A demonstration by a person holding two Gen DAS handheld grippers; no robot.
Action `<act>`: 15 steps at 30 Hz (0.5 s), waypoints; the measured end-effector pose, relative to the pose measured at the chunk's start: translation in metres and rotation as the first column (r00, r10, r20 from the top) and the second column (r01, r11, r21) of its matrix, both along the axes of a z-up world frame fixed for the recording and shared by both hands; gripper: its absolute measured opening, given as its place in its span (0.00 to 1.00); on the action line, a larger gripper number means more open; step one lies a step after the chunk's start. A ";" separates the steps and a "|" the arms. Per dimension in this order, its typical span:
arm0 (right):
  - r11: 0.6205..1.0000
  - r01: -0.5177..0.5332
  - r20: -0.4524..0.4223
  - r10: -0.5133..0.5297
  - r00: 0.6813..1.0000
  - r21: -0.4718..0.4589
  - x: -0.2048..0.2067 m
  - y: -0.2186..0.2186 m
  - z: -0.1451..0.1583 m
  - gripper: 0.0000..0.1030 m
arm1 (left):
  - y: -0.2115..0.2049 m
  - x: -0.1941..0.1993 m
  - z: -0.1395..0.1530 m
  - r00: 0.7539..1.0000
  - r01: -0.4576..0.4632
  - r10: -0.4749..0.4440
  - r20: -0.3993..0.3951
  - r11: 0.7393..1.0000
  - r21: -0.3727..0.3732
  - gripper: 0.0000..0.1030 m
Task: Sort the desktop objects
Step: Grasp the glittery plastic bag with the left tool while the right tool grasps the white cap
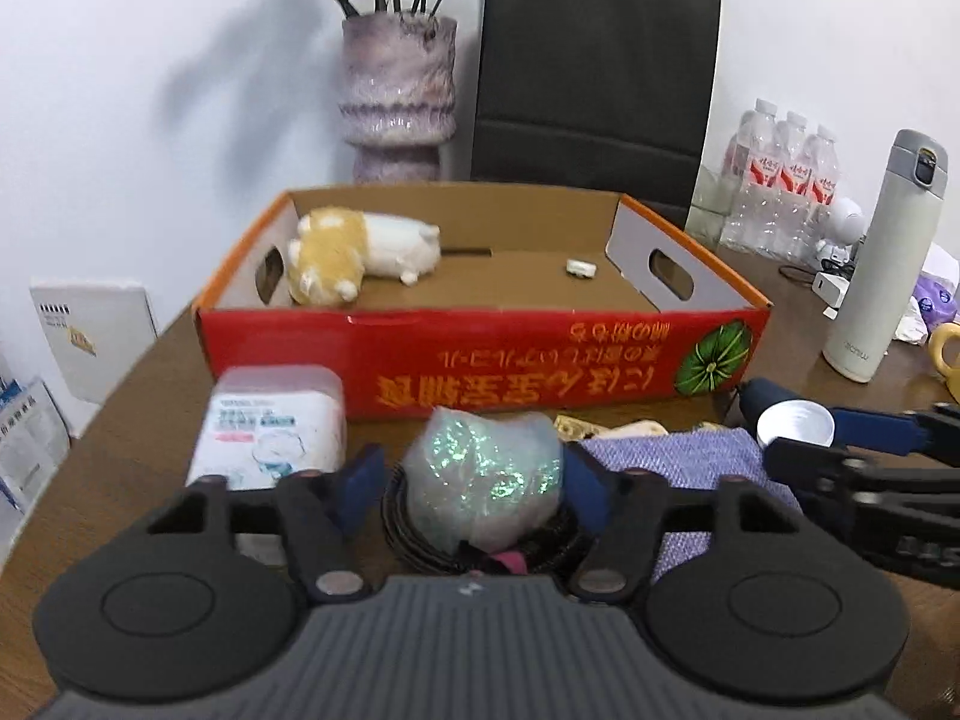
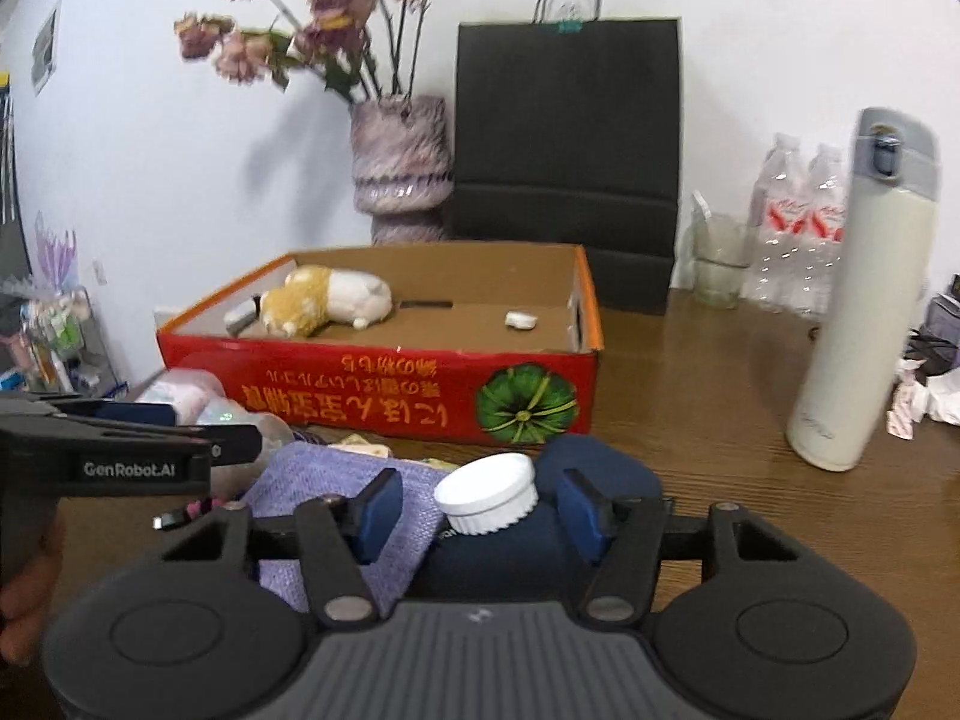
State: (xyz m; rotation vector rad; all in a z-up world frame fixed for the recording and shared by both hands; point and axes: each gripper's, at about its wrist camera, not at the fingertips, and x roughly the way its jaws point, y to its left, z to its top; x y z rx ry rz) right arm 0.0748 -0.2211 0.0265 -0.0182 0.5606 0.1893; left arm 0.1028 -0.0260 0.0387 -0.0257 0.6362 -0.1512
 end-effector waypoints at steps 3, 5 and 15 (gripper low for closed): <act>0.999 0.023 -0.015 -0.023 1.000 -0.025 0.009 0.006 -0.008 0.38 | 0.002 -0.004 0.000 1.000 0.000 0.000 0.006 1.000 -0.016 0.42; 0.999 0.032 -0.006 -0.032 0.999 -0.017 0.008 0.004 -0.008 0.38 | 0.000 -0.010 0.005 0.999 0.002 -0.002 0.033 1.000 0.006 0.35; 0.995 0.011 0.078 -0.018 0.997 0.097 -0.052 -0.013 0.019 0.38 | 0.024 -0.084 0.043 0.990 -0.067 0.079 0.118 0.992 -0.104 0.33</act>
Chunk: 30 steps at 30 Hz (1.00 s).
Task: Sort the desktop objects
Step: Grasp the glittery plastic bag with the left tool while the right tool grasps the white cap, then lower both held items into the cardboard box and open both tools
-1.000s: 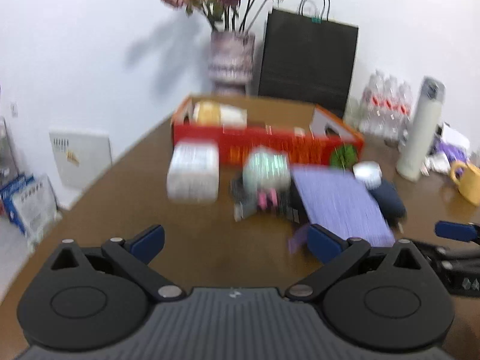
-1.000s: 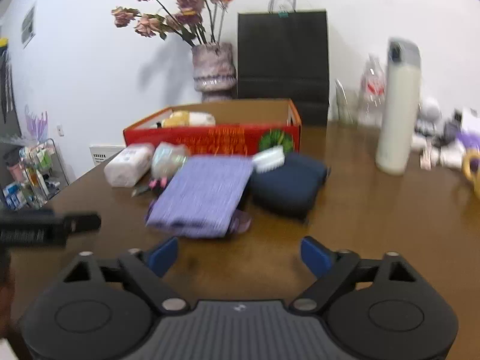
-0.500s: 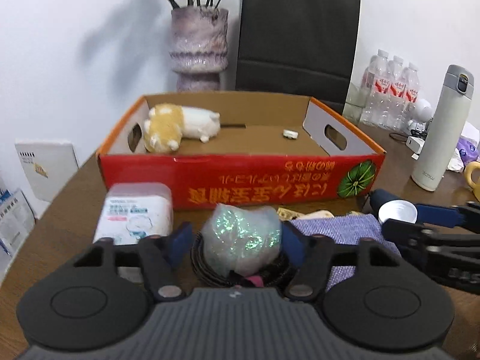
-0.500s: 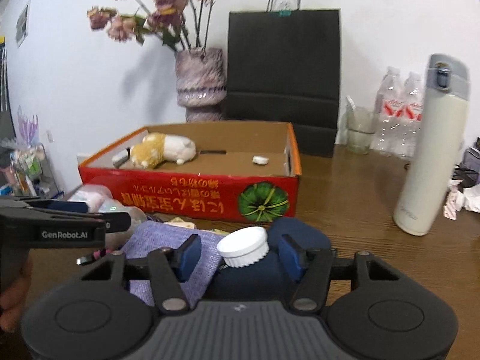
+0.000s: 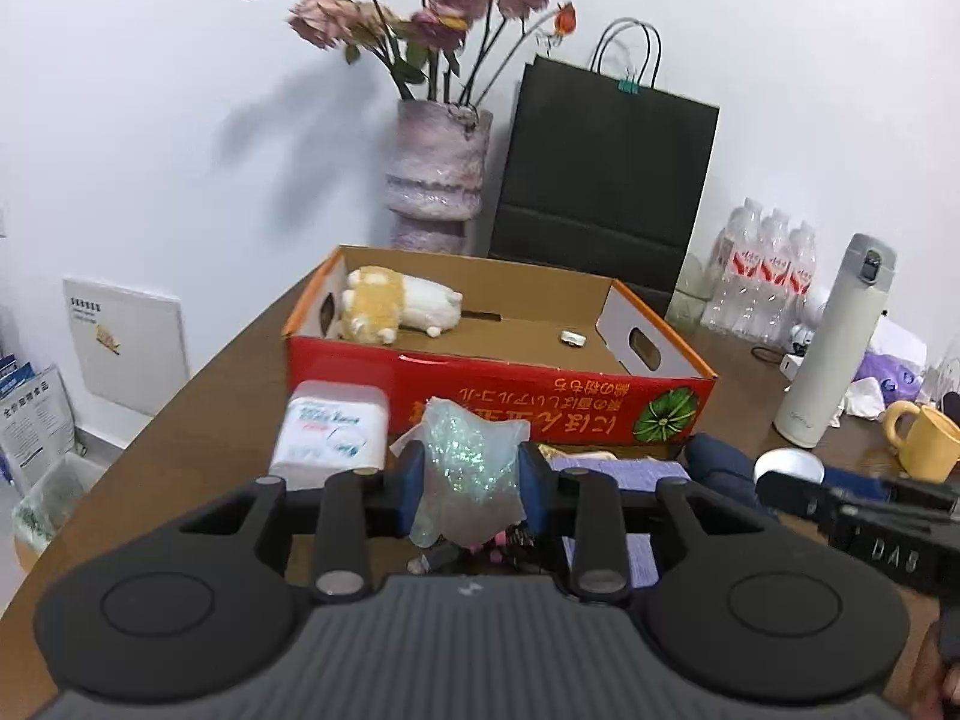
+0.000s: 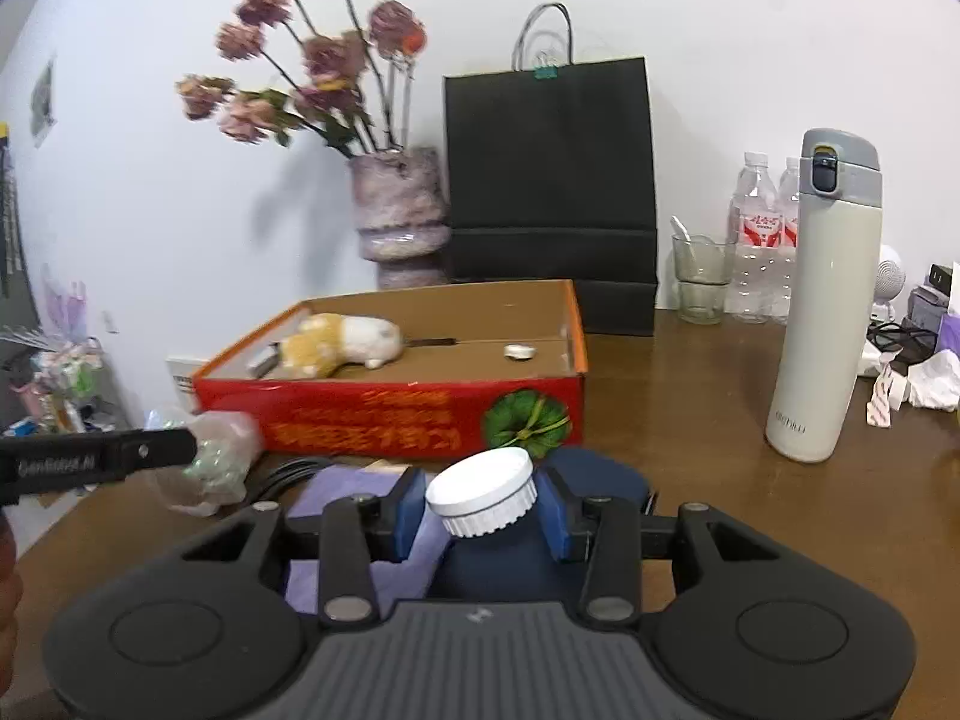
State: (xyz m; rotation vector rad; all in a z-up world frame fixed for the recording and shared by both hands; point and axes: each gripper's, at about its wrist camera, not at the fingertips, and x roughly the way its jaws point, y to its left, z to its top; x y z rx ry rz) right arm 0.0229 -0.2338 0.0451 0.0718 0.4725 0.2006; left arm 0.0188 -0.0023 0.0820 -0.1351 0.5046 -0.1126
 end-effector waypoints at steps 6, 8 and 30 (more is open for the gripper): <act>0.998 -0.054 0.008 0.054 0.998 0.016 -0.029 0.012 -0.004 0.38 | -0.002 -0.020 0.014 0.999 0.028 -0.028 0.025 1.000 0.003 0.33; 0.998 -0.061 0.018 0.061 0.998 0.018 -0.028 0.015 0.002 0.38 | -0.005 -0.016 0.020 0.998 0.033 -0.033 0.045 0.999 0.014 0.33; 0.993 -0.008 0.077 -0.001 0.997 0.115 0.178 0.015 0.069 0.39 | -0.025 0.216 0.061 0.997 -0.038 0.039 0.070 0.999 -0.014 0.34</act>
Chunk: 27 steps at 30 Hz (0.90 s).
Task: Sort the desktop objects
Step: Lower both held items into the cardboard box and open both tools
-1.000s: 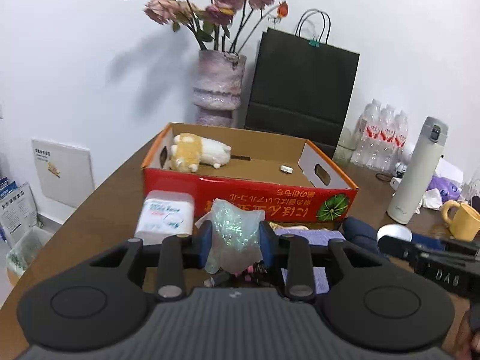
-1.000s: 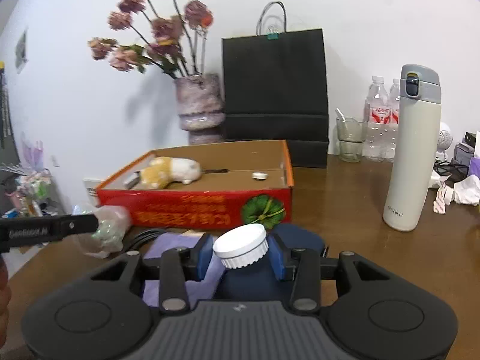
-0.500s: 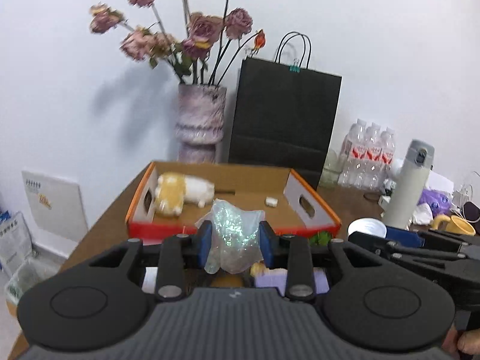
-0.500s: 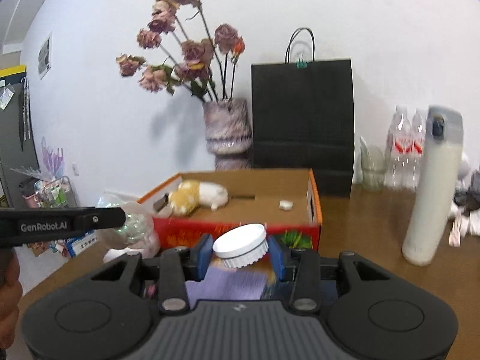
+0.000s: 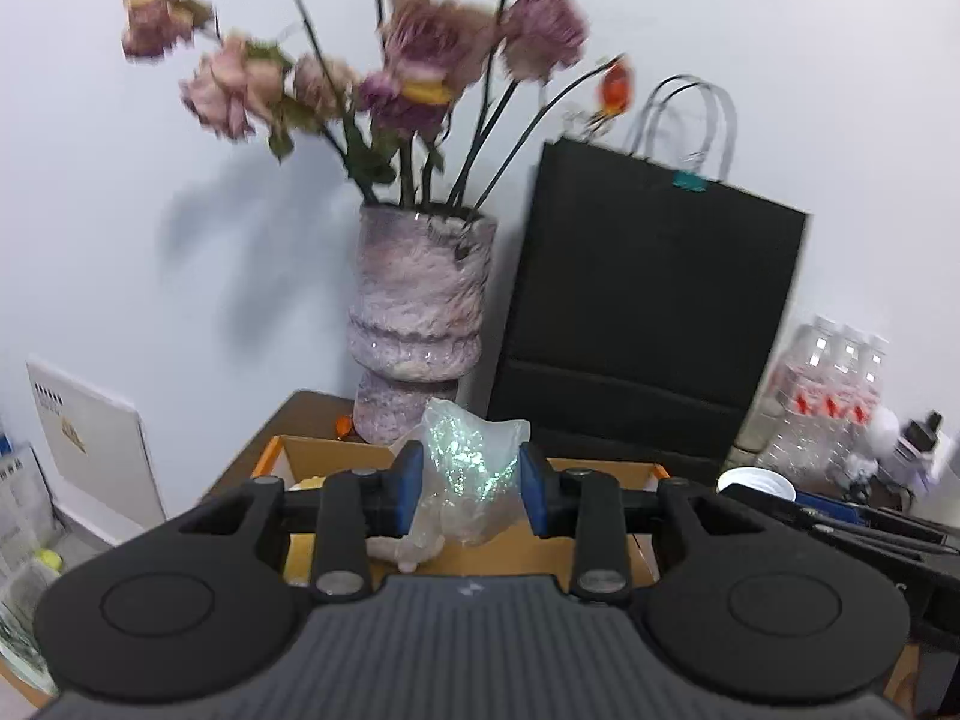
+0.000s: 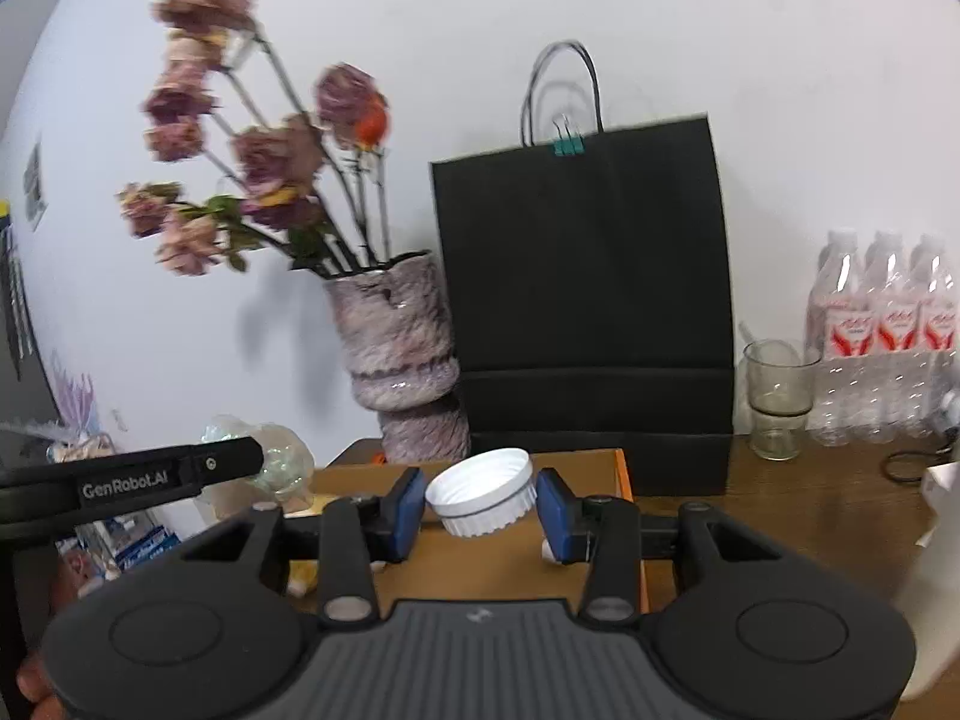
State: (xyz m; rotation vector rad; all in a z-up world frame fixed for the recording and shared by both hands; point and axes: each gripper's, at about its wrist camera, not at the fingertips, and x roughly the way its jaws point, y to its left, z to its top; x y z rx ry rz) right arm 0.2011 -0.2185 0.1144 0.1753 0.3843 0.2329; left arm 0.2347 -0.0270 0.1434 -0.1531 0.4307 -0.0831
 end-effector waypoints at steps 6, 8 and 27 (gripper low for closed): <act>1.000 -0.013 -0.051 0.013 0.999 0.004 0.061 0.011 -0.008 0.39 | -0.001 0.055 -0.028 0.996 -0.013 0.008 -0.087 0.998 -0.057 0.34; 0.999 -0.020 -0.102 0.016 0.995 -0.033 0.079 0.018 -0.012 0.39 | -0.007 0.070 -0.037 0.991 -0.013 0.006 -0.133 0.998 -0.055 0.34; 0.994 -0.037 -0.442 0.078 0.894 0.100 0.150 0.017 -0.072 0.42 | -0.008 0.107 -0.073 0.949 -0.118 0.117 -0.293 0.993 0.015 0.87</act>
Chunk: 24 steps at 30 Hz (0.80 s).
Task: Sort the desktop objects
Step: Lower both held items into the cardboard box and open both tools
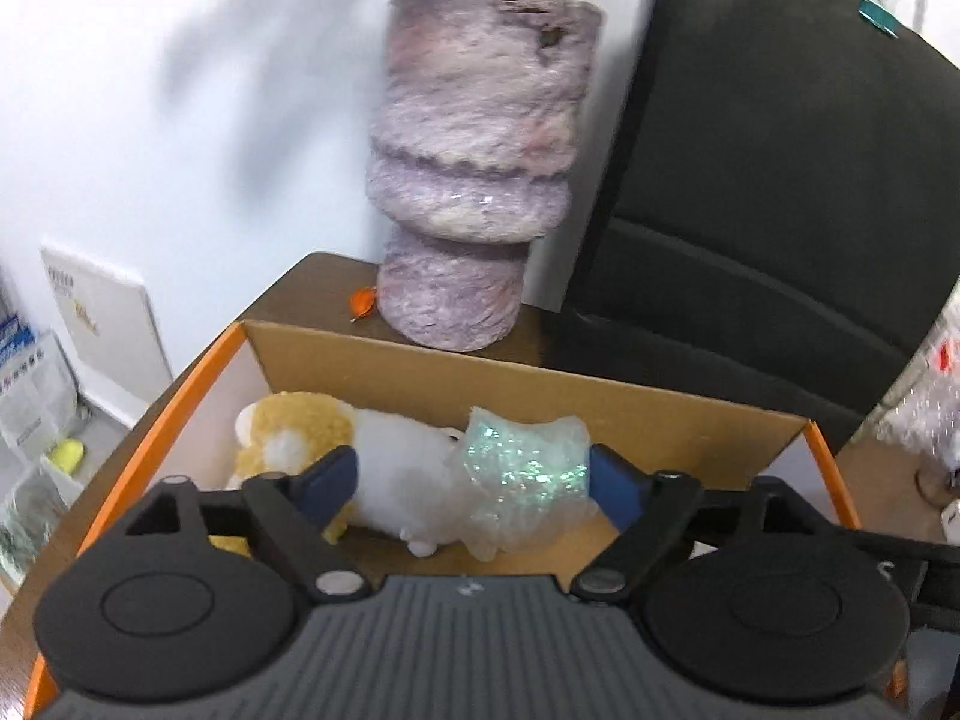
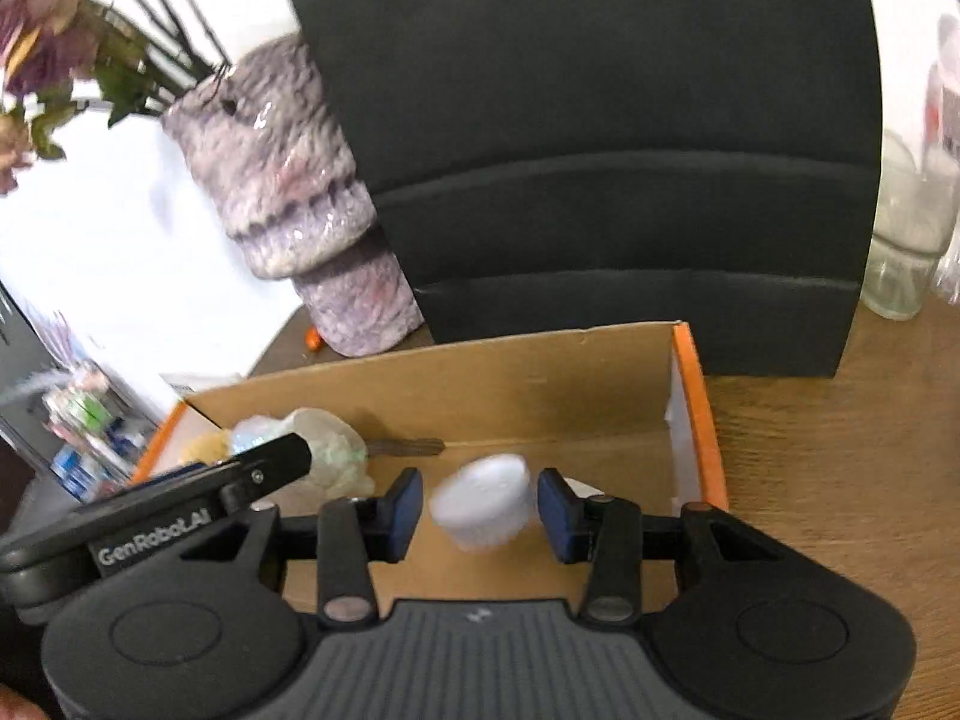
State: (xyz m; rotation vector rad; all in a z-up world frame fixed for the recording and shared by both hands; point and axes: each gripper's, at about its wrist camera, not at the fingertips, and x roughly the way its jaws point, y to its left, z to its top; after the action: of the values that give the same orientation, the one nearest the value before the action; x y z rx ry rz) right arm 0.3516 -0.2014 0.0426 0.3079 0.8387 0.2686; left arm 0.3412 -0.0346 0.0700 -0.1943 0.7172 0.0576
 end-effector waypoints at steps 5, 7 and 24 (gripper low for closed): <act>0.997 -0.006 -0.008 0.007 1.000 0.071 0.004 -0.006 -0.001 0.48 | 0.010 0.003 0.001 1.000 -0.009 0.008 -0.028 0.999 -0.043 1.00; 0.997 -0.008 -0.015 0.009 1.000 0.075 0.003 -0.009 0.002 0.55 | 0.015 0.002 0.002 0.999 0.005 -0.009 -0.040 0.997 -0.080 1.00; 1.000 0.000 0.050 -0.001 0.999 0.010 -0.049 -0.019 0.054 0.97 | 0.021 -0.051 0.041 0.997 0.075 -0.075 0.008 0.997 0.003 1.00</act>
State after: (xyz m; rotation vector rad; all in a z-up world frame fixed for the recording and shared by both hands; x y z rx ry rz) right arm 0.3026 -0.2208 0.0963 0.3096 0.7883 0.2789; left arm 0.2907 -0.0134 0.1114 -0.1646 0.7155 -0.0134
